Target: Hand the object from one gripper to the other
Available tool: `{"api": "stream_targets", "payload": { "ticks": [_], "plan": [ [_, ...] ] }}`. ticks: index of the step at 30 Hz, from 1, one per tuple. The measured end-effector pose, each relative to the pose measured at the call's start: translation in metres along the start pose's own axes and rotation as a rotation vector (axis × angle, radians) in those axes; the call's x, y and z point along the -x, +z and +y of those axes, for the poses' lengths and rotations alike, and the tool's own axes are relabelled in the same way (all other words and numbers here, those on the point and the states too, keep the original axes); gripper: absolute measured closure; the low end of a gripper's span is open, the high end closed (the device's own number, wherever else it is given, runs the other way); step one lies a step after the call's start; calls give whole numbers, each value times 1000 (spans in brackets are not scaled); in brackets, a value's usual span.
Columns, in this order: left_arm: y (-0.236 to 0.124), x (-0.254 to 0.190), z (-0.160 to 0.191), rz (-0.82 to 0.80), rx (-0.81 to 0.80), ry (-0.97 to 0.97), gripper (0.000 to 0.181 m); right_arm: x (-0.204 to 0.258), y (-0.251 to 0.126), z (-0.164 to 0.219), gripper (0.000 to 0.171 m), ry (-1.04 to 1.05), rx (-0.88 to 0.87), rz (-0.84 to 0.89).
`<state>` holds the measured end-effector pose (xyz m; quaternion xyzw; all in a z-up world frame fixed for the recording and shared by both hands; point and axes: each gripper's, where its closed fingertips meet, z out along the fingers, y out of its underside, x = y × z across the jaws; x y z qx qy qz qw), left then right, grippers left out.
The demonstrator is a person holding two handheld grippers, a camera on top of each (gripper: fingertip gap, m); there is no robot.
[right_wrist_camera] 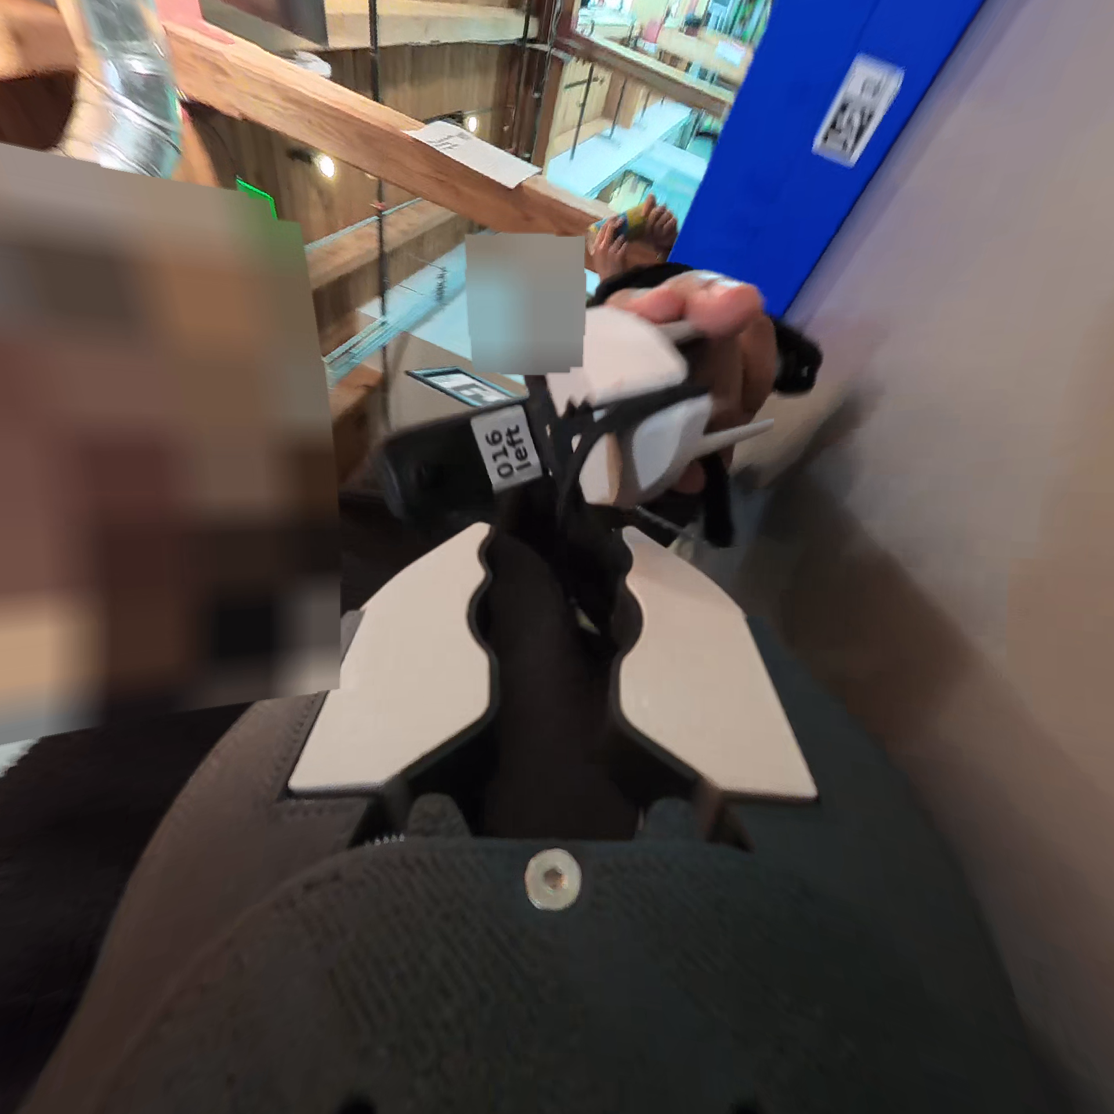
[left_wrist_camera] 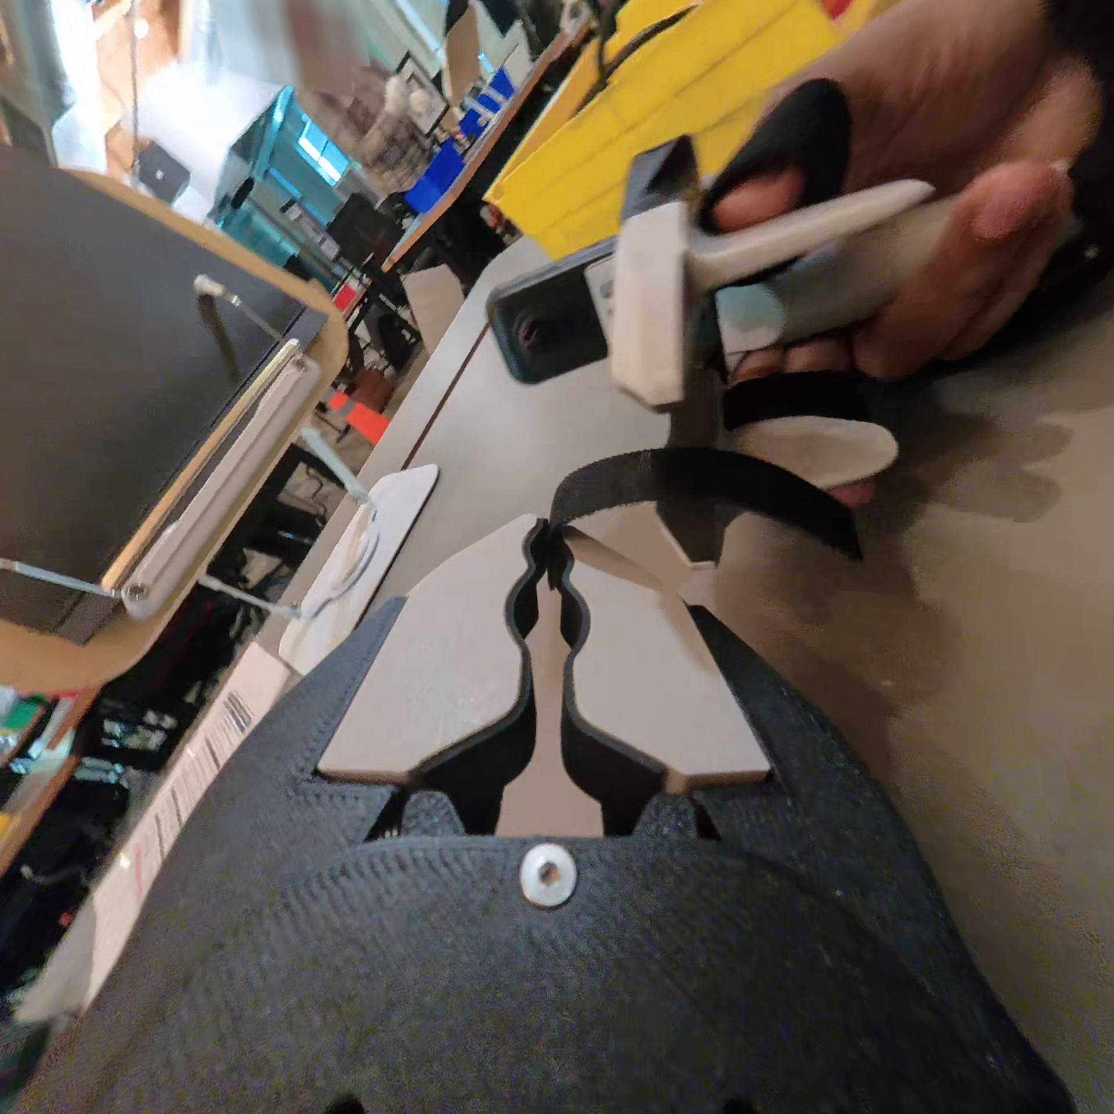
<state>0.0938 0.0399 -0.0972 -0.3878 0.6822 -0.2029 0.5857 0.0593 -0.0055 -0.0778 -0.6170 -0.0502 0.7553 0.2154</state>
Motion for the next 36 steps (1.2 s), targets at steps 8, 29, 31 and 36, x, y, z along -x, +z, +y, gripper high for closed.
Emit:
{"api": "stream_targets", "payload": {
  "ticks": [8,29,31,36],
  "plan": [
    [-4,36,28,-8,46,-570,181,-1,-19,-35,133,-469,-144,312],
    [-6,-46,-11,699,105,-1212,181,1,-12,-39,170,-1141,-26,675],
    [-5,-46,-10,690,135,-1161,177,11,-19,-47,170,-1128,-99,669],
    [-8,-18,53,322,554,-515,134,39,-50,-70,170,-1055,-323,607]
  ]
}}
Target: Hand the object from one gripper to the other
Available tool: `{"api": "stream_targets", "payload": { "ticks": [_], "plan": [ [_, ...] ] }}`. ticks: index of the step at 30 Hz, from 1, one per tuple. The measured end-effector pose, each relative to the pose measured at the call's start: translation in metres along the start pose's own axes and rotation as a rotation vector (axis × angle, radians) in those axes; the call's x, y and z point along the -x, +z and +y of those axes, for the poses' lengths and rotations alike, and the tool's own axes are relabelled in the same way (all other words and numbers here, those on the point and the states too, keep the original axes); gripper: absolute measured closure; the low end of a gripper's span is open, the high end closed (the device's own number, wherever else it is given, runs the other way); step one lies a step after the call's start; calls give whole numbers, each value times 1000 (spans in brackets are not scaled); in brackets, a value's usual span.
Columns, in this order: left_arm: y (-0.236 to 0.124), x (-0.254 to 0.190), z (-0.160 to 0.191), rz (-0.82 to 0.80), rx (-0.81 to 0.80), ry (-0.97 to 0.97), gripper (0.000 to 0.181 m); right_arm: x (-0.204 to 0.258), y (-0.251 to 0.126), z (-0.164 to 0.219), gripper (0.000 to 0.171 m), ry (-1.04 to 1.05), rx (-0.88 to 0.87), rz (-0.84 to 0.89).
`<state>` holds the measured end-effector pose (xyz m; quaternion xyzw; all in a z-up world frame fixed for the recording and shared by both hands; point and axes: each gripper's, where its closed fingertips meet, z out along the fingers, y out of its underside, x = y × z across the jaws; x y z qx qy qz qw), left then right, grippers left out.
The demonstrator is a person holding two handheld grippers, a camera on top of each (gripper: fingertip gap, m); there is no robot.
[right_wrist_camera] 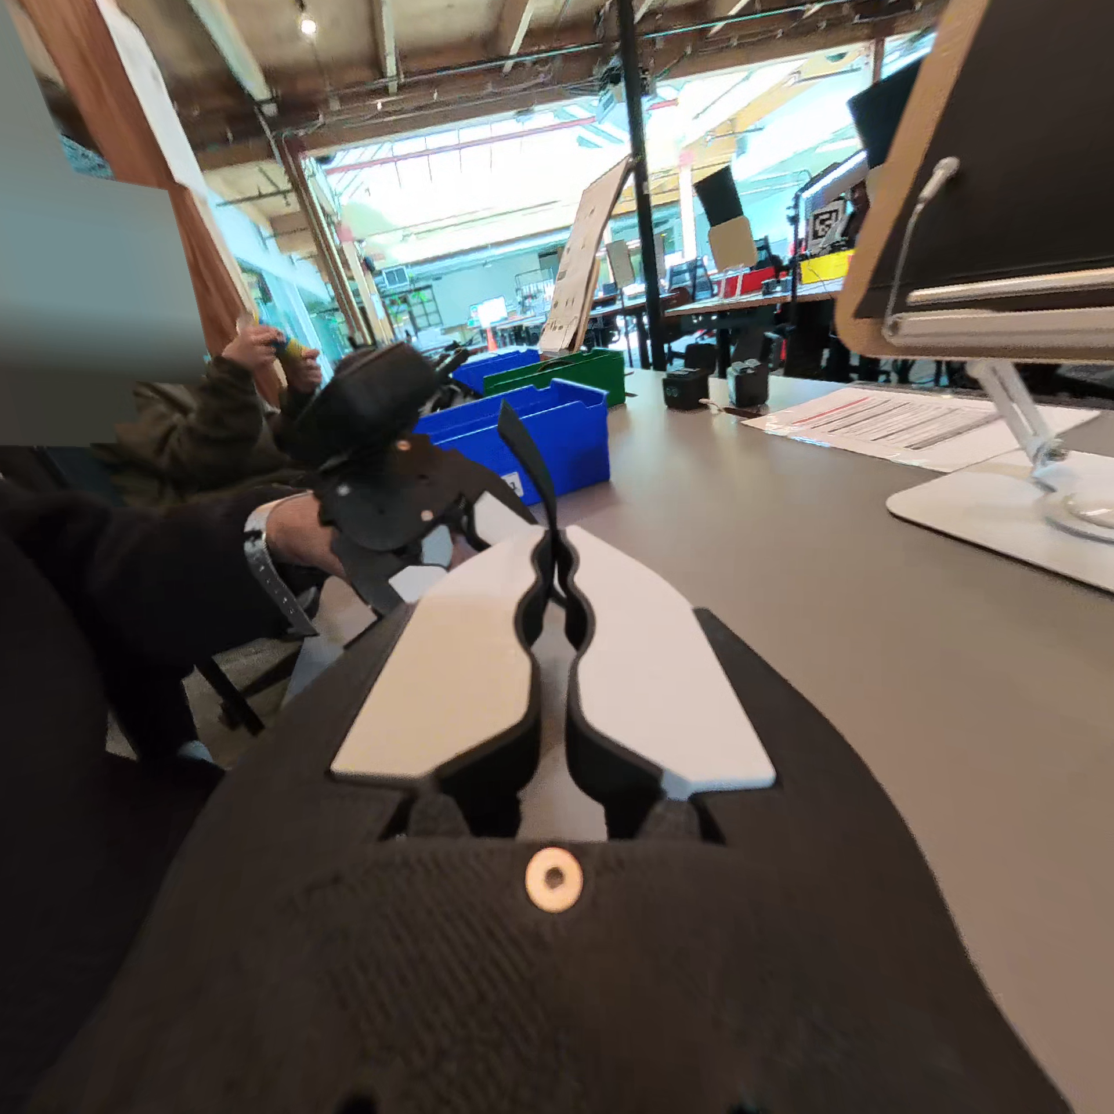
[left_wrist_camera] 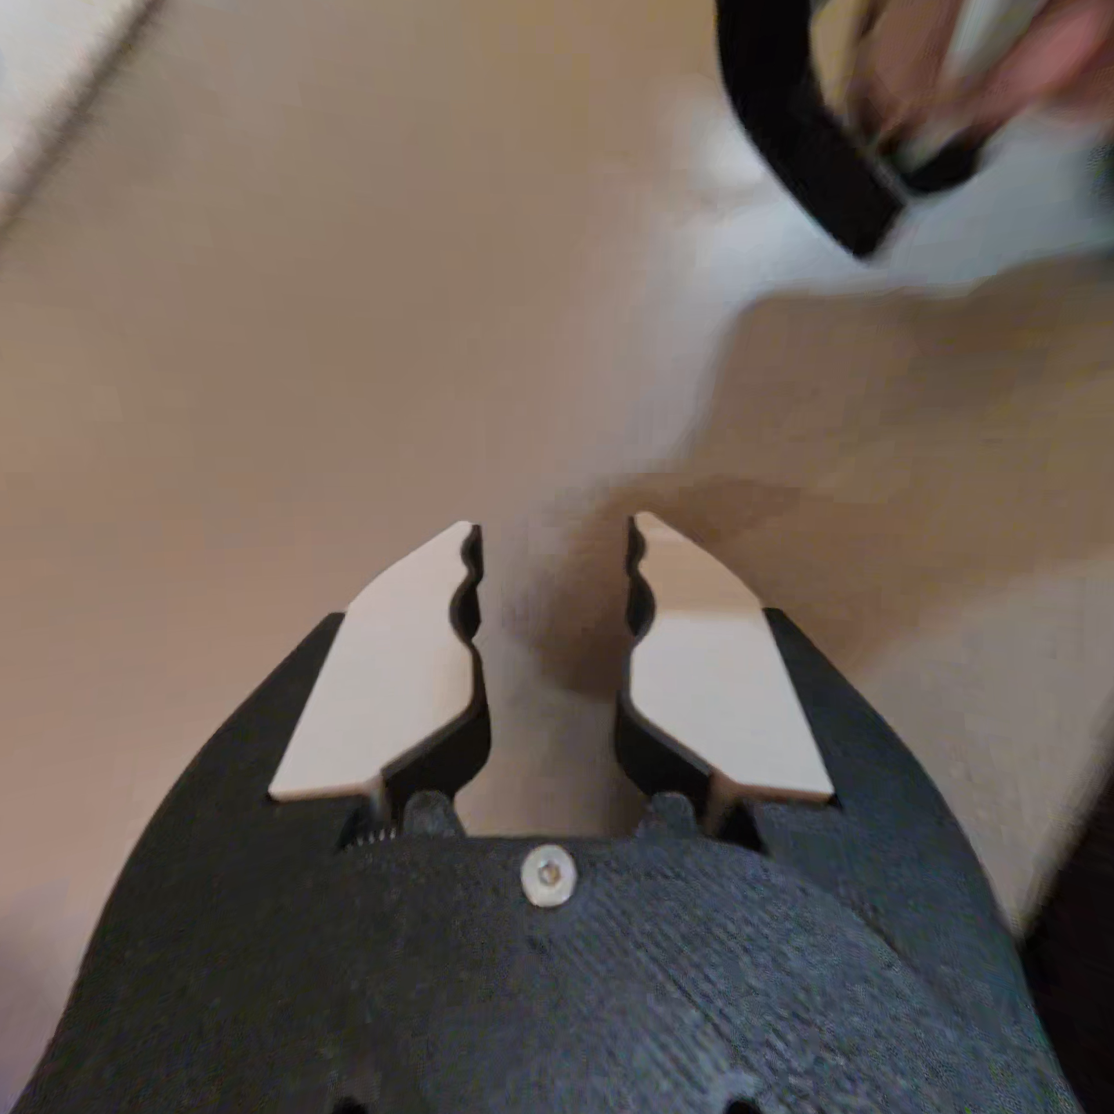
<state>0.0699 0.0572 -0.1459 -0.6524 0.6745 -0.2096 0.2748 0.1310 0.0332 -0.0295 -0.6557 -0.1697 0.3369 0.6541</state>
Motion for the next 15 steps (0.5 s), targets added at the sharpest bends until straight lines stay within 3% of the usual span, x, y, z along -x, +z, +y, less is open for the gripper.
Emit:
{"api": "stream_targets", "payload": {
  "ticks": [2,3,5,9,15],
  "plan": [
    [-11,29,7,-257,119,153,125,-9,-4,0,170,29,-5,22],
    [-16,34,4,-306,127,182,125,-12,-5,1,170,34,-7,29],
    [-22,34,-4,-334,109,204,127,-13,-5,1,170,34,-6,31],
    [-41,54,-11,-578,184,425,125,-9,-1,6,170,6,24,26],
    [-49,49,-25,-702,188,599,122,7,5,12,170,26,53,-56]
  ]
}}
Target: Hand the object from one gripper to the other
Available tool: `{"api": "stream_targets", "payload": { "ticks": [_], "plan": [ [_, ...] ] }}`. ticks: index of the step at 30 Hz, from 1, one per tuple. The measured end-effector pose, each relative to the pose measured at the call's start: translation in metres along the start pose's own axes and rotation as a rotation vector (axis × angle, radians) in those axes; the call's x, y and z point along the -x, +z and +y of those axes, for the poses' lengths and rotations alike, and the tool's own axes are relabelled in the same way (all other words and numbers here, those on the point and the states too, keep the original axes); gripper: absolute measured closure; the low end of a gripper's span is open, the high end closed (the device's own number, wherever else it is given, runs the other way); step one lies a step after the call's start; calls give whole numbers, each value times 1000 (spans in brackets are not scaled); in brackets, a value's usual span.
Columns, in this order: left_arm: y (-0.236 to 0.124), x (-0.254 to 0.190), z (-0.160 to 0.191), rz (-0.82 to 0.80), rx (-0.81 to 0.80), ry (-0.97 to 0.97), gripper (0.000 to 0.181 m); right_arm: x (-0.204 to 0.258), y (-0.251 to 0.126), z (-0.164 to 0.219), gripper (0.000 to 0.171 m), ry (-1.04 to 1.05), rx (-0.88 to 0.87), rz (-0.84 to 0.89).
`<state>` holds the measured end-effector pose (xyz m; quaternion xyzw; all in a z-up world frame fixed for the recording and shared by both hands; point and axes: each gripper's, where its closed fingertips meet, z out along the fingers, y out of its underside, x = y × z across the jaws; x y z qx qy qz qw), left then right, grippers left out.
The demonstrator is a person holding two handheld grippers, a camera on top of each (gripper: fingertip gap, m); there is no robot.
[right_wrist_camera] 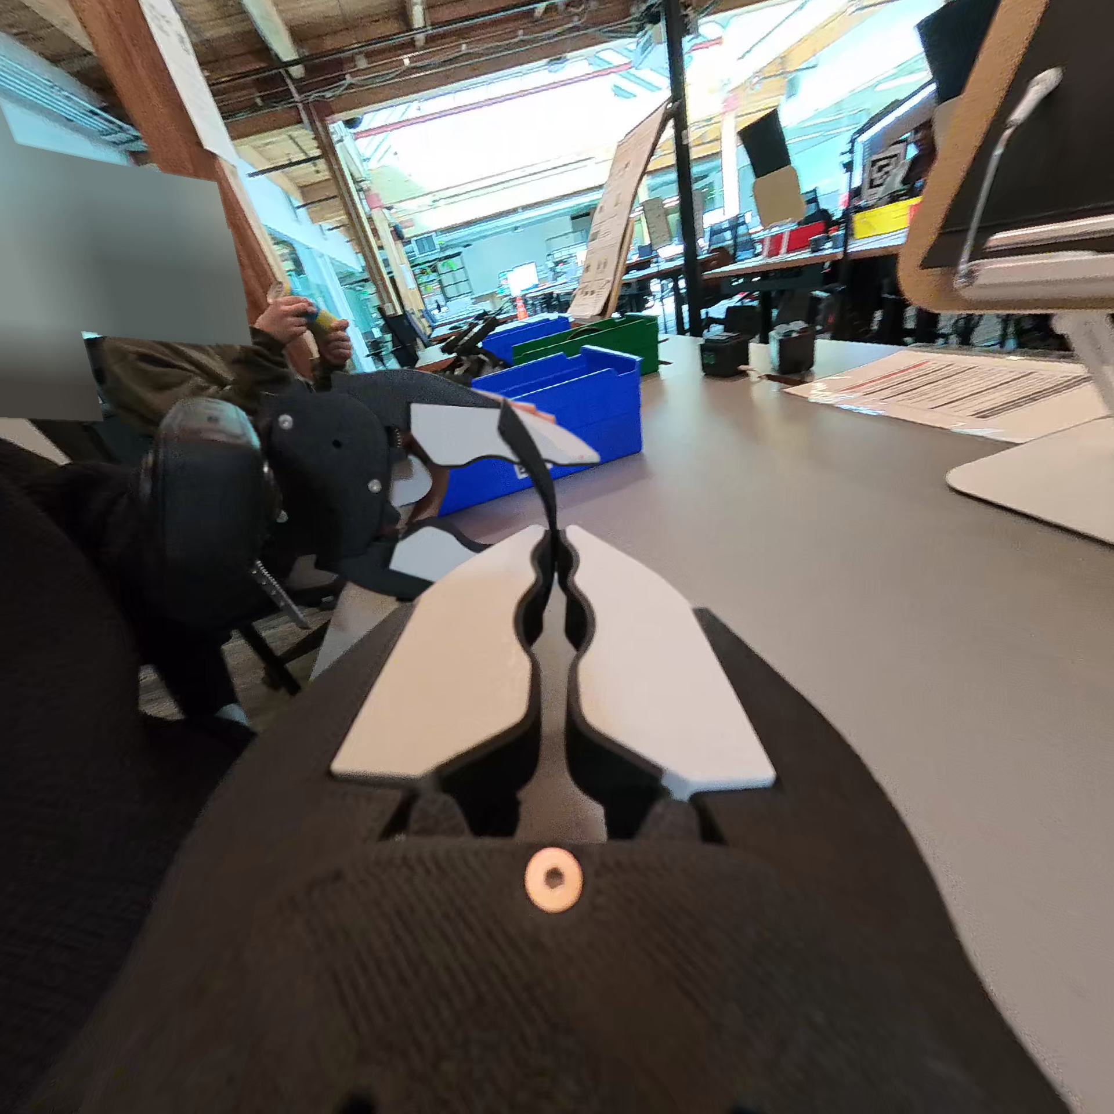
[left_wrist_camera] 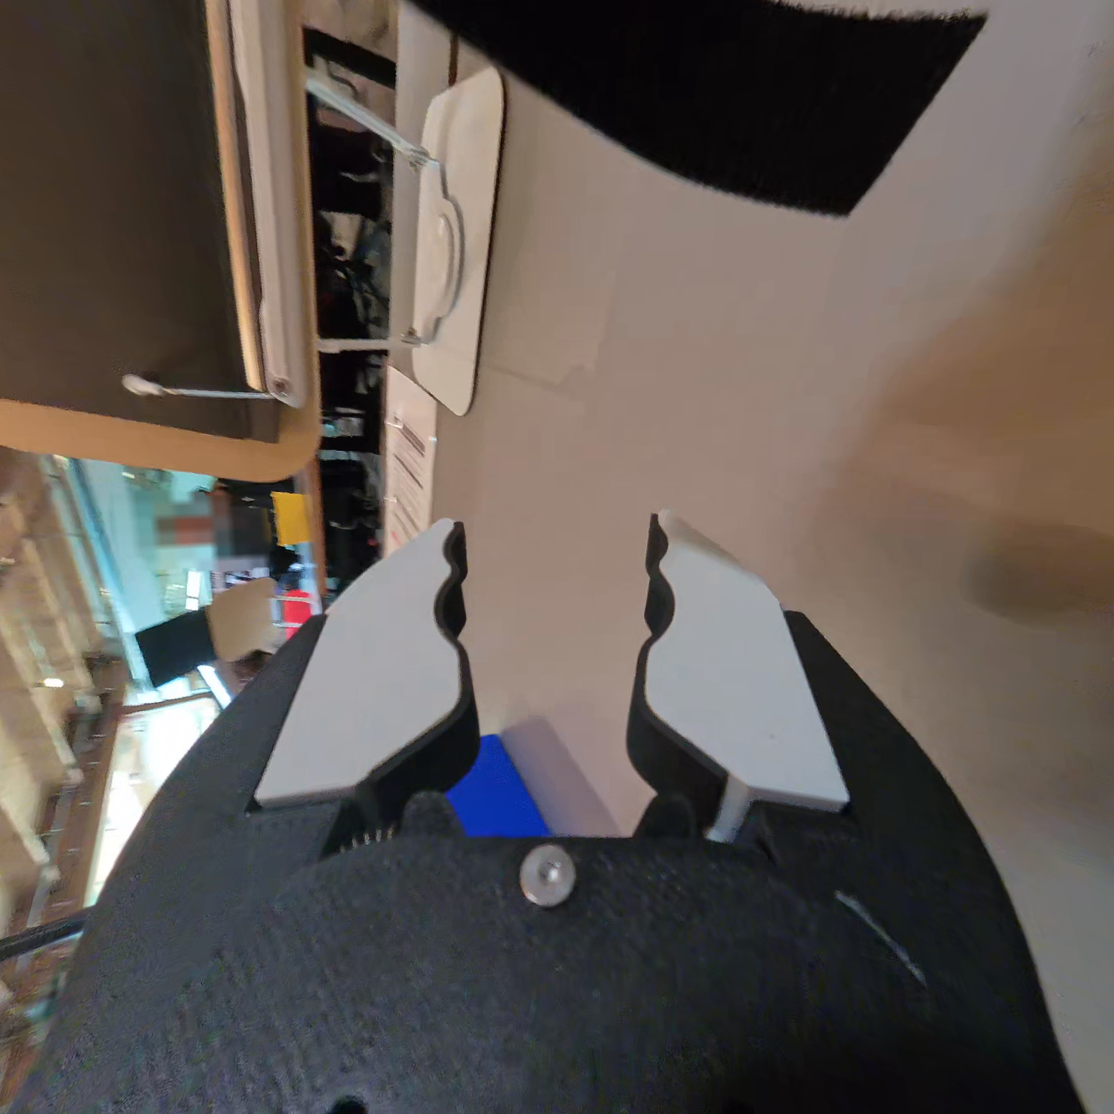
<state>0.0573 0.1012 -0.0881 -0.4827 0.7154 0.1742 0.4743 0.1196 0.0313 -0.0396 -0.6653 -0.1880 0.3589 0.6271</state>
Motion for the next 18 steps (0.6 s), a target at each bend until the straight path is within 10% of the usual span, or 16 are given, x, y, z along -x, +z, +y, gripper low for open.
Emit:
{"api": "stream_targets", "payload": {
  "ticks": [18],
  "plan": [
    [-17,-8,-50,-257,-236,303,118,-4,-7,-8,170,446,-96,-143]
  ]
}}
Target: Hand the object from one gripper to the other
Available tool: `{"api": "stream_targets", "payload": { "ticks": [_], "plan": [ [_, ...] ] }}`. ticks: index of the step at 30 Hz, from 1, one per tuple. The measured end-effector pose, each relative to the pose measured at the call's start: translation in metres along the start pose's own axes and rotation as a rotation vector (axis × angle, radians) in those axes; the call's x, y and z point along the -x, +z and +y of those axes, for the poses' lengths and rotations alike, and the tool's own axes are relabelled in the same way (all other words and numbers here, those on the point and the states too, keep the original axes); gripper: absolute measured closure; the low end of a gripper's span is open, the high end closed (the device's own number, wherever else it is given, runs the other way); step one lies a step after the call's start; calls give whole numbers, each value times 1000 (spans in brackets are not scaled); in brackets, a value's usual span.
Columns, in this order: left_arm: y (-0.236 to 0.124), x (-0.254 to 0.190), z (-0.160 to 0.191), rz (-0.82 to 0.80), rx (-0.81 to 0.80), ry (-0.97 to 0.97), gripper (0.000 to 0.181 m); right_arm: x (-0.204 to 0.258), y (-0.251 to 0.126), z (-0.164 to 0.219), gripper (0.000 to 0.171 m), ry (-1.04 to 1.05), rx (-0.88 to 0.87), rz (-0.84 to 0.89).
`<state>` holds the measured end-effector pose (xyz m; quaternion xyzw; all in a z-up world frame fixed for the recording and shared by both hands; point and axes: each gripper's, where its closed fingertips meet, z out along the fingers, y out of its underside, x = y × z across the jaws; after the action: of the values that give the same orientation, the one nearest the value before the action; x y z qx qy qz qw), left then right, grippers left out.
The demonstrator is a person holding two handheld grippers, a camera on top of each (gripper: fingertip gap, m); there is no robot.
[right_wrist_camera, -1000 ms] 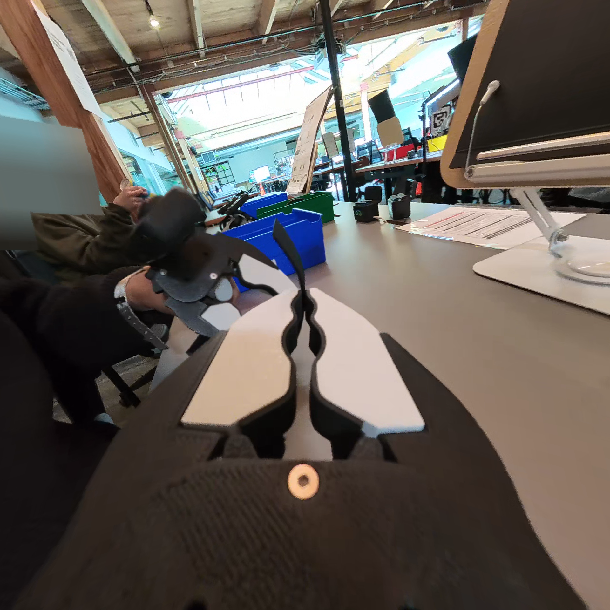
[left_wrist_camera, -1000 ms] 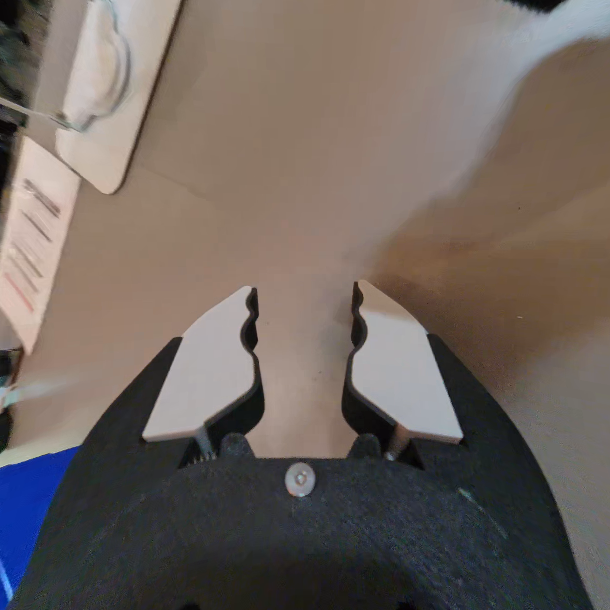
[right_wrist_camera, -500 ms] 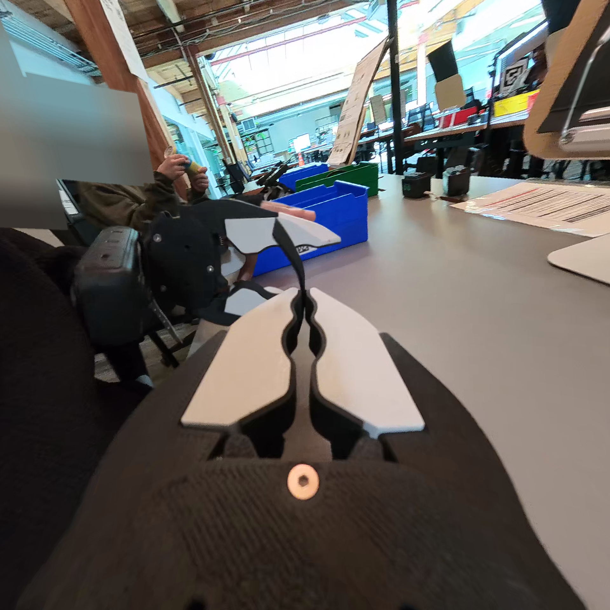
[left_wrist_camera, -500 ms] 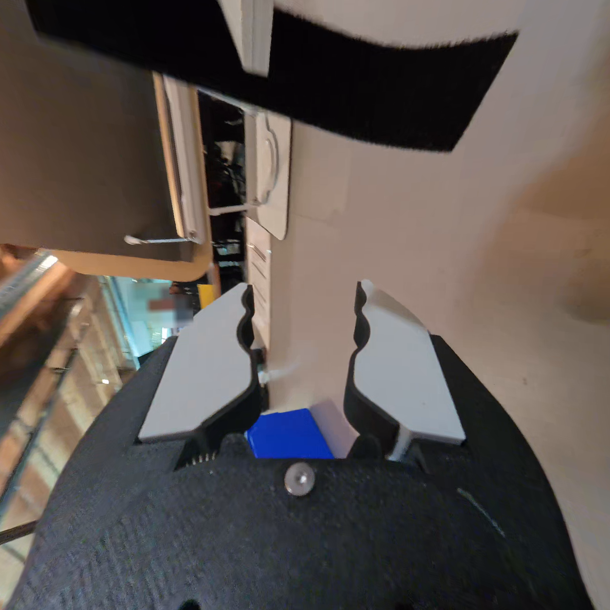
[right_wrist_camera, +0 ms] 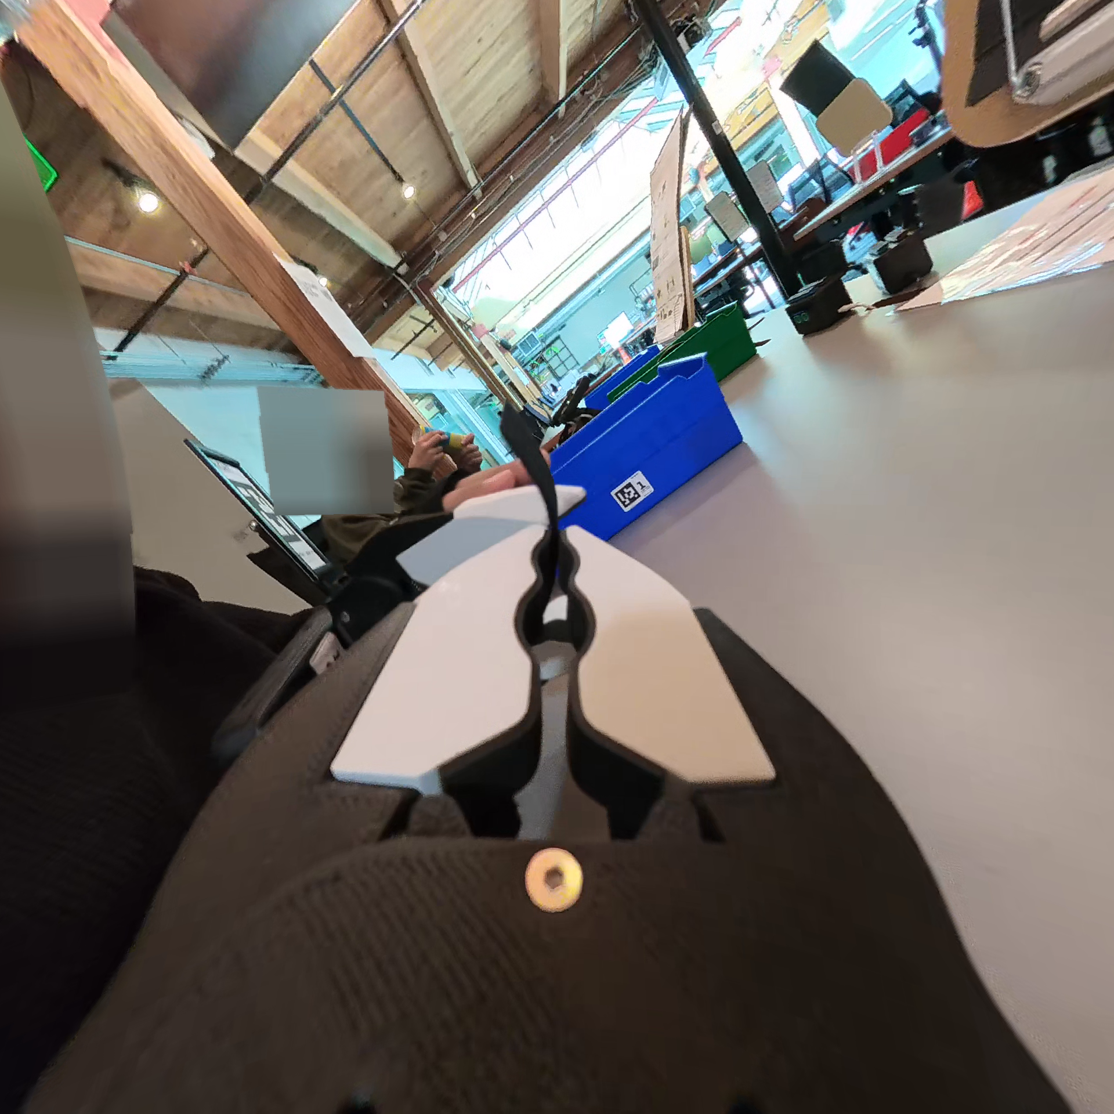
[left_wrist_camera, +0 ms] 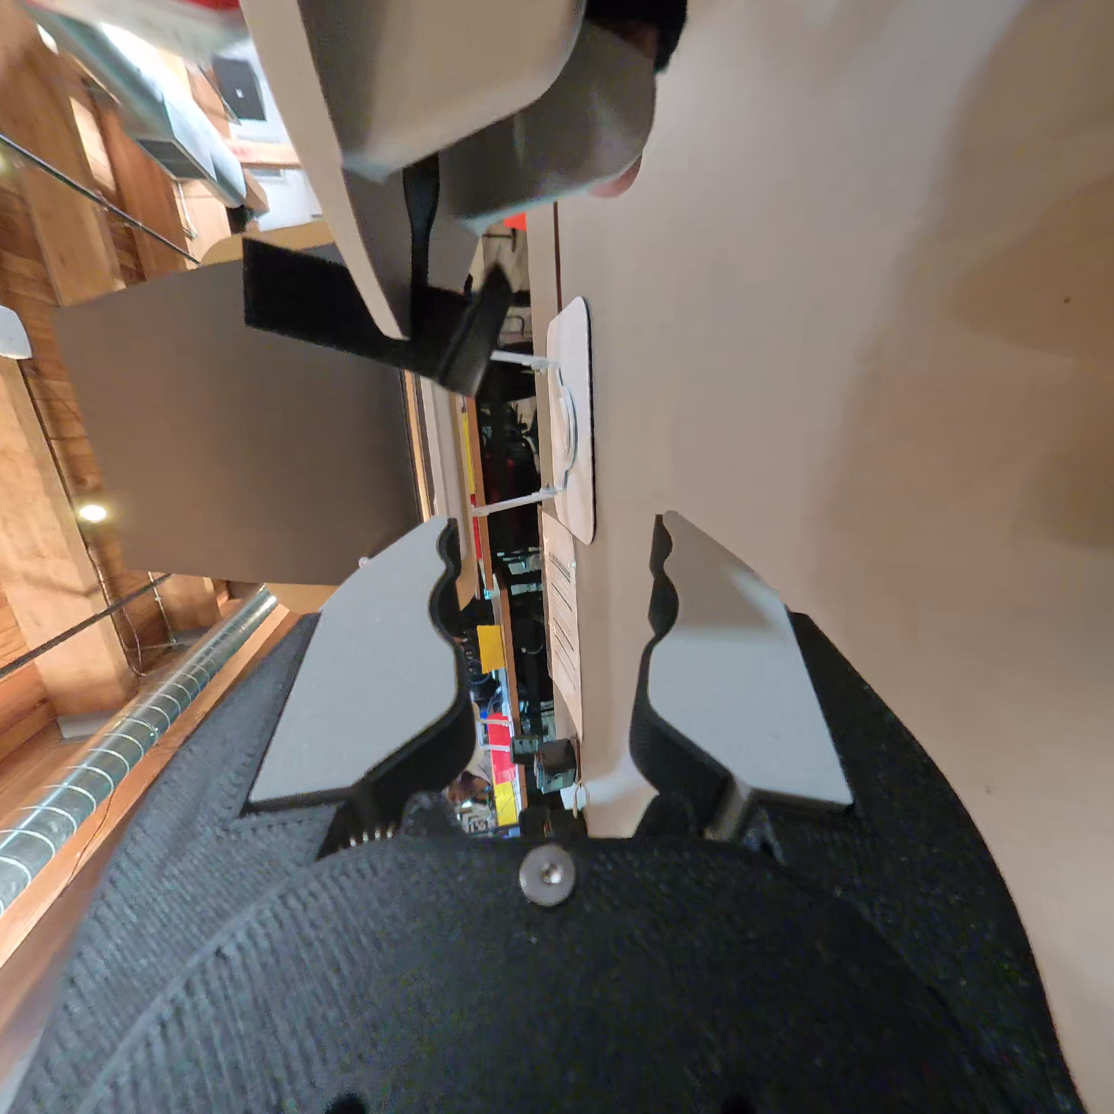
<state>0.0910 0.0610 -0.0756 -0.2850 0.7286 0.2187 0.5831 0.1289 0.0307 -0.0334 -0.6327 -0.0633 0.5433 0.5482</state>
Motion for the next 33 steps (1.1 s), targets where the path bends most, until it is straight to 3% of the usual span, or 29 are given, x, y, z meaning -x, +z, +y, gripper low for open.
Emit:
{"api": "stream_targets", "payload": {
  "ticks": [11,18,25,27,33],
  "plan": [
    [-3,-16,-31,-1,-283,-193,119,-25,-1,5,170,176,-20,84],
    [-4,-22,-35,-17,-358,-219,123,-38,2,25,170,315,49,120],
    [-13,-23,-44,-25,-435,-227,154,-38,9,44,170,342,134,126],
    [-16,-22,-46,-23,-466,-224,179,-38,11,46,168,331,145,126],
    [-16,-11,-41,-4,-465,-360,179,-40,9,39,142,334,91,115]
  ]
}}
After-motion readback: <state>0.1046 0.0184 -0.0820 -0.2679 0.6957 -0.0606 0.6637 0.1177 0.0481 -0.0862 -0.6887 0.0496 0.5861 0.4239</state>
